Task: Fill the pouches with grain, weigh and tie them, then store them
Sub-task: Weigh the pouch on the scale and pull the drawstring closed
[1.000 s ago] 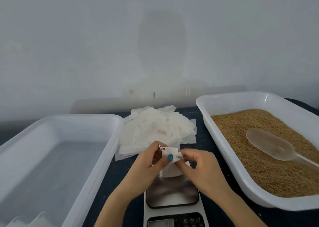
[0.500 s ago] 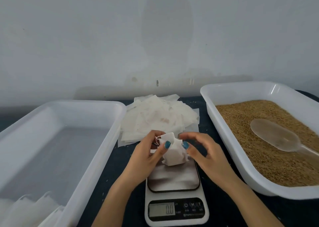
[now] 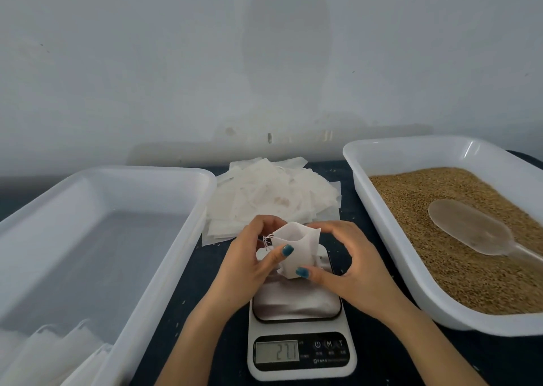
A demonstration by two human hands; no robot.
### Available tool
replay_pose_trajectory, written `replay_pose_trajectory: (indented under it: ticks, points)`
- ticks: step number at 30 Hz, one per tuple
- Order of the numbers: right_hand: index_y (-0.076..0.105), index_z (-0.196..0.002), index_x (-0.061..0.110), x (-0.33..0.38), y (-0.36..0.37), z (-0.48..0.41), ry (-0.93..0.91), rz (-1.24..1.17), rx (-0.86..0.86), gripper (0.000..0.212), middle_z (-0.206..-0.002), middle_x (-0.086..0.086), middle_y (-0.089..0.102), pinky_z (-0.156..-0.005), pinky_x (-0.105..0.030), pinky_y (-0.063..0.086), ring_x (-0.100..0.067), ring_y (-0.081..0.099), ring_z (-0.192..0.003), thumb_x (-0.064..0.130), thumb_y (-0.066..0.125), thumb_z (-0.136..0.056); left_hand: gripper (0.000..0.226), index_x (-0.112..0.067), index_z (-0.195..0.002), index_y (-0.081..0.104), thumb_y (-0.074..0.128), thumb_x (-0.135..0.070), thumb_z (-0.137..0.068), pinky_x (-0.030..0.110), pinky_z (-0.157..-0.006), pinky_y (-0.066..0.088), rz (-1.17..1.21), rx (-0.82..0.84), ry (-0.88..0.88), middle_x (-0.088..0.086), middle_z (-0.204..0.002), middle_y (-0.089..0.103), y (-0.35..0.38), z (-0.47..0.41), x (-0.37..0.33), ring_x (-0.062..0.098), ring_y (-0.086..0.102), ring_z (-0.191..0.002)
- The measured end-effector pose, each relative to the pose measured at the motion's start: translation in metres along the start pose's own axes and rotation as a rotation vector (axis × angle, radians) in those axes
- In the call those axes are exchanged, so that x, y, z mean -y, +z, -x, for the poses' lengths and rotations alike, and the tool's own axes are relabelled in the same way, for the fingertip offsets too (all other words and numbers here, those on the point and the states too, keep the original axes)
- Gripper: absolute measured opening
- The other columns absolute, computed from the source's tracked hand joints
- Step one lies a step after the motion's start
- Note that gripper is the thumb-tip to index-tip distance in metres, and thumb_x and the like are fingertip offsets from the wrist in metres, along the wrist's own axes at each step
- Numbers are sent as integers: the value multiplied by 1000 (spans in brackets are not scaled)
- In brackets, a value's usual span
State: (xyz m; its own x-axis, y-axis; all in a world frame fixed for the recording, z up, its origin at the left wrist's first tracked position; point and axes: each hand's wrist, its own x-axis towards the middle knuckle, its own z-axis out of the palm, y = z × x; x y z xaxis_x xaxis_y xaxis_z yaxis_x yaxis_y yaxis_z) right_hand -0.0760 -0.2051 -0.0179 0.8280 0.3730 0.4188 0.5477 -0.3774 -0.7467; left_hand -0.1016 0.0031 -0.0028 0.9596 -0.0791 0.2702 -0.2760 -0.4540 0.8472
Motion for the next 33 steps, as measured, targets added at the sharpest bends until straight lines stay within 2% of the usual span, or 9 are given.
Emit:
replay_pose_trajectory:
  ticks: [5,10,14,18,22,25,27,30,33]
  points:
    - [57,-121,45,3,-2,0,-16,0,-18,56,-122,26,57,-96,-16,38,-4,51,-122,59,76,-70,39,-36,-109,53,54,-62,-80,18,-83,49,19,-38,29,-26,-106,61,-4,1,-2,6,60,-101]
    - [58,-122,44,2,-2,0,-10,4,-20,57,-122,25,58,-97,-15,39,-4,52,-122,60,76,-70,42,-30,-113,57,58,-59,-83,26,-88,52,18,-52,38,-25,-108,62,-6,1,-2,8,61,-105]
    - [59,-115,50,5,-1,-2,1,-1,-15,45,-119,27,59,-95,-8,39,-1,52,-120,61,73,-74,46,-35,-115,57,74,-50,-76,17,-83,49,-23,-11,87,-20,-112,63,-5,3,-9,10,61,-106]
    - [63,-103,46,4,3,-3,22,0,-59,25,-105,21,64,-90,-9,44,2,57,-109,39,74,-81,41,-36,-111,56,78,-43,-78,14,-73,47,-162,-21,95,-20,-106,63,5,3,-20,5,60,-99]
    - [67,-85,37,8,5,-6,56,-20,-105,31,-86,14,67,-78,-9,46,0,63,-92,7,76,-82,24,-24,-104,59,71,-37,-88,30,-72,51,-386,-61,130,-14,-98,62,8,6,-42,7,58,-85]
    - [67,-76,21,23,9,-11,62,-123,-63,15,-77,12,69,-74,-21,53,-6,67,-82,12,74,-84,23,-23,-103,58,60,-44,-94,24,-68,49,-547,-104,96,-12,-97,60,-5,18,-67,10,58,-80]
    - [65,-75,19,40,15,-17,43,-147,-21,13,-75,13,69,-75,-21,53,-7,67,-80,16,75,-83,21,-26,-102,54,49,-46,-98,19,-66,44,-668,-133,53,-13,-97,59,-21,33,-81,10,57,-78]
    - [63,-78,16,78,31,-29,-25,-210,81,17,-78,8,68,-74,-17,52,-11,64,-78,26,76,-82,19,-22,-85,56,55,-37,-97,29,-51,47,-805,-232,100,-8,-75,57,-54,61,-105,14,54,-56]
    - [60,-84,26,120,58,-47,-106,-270,183,24,-83,11,67,-69,-24,53,-10,61,-75,46,71,-78,28,-25,-71,51,55,-39,-94,24,-40,38,-886,-366,119,-11,-59,50,-98,87,-115,10,49,-45]
